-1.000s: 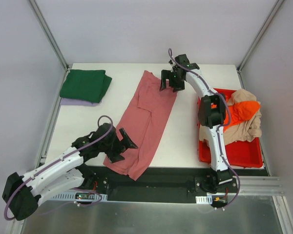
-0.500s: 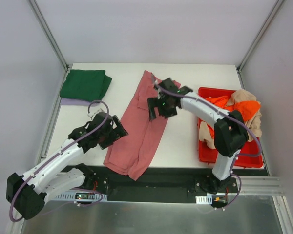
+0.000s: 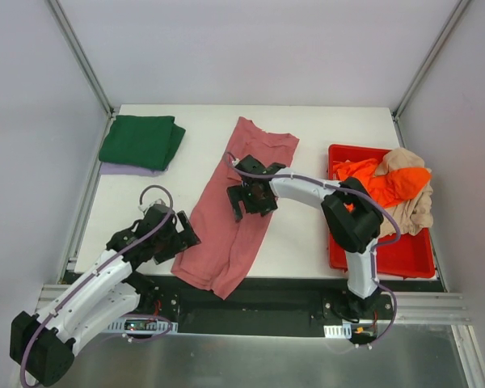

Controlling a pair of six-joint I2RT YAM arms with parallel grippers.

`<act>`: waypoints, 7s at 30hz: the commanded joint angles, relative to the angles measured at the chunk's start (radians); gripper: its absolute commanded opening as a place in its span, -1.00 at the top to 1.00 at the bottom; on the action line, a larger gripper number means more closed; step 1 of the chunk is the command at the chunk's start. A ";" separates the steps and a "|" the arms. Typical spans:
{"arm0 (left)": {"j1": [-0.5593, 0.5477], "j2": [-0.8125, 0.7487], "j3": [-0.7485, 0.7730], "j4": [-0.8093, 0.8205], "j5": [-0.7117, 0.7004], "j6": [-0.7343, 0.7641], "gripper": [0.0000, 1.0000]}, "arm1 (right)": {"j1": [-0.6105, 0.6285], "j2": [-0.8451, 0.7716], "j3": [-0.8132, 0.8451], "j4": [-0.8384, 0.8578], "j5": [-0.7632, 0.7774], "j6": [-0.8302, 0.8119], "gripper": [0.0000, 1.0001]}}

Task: Fold and stack the t-shirts
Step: Rotate the tshirt 90 degrees, then grab the bottom of the folded rectangular tshirt with both arms, then fold the folded rectangular tshirt in 1/3 of the way

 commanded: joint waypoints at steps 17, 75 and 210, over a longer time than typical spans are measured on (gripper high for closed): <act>0.001 0.105 -0.049 0.289 0.167 0.105 -0.98 | -0.318 0.305 0.440 -0.140 -0.055 -0.109 -0.92; -0.184 0.559 0.029 0.465 0.144 0.019 0.42 | 0.126 -0.909 -0.873 0.254 0.263 0.370 -0.92; 0.209 1.205 0.916 0.390 0.270 0.345 0.92 | -0.403 -0.089 -0.031 0.372 -0.049 -0.008 0.80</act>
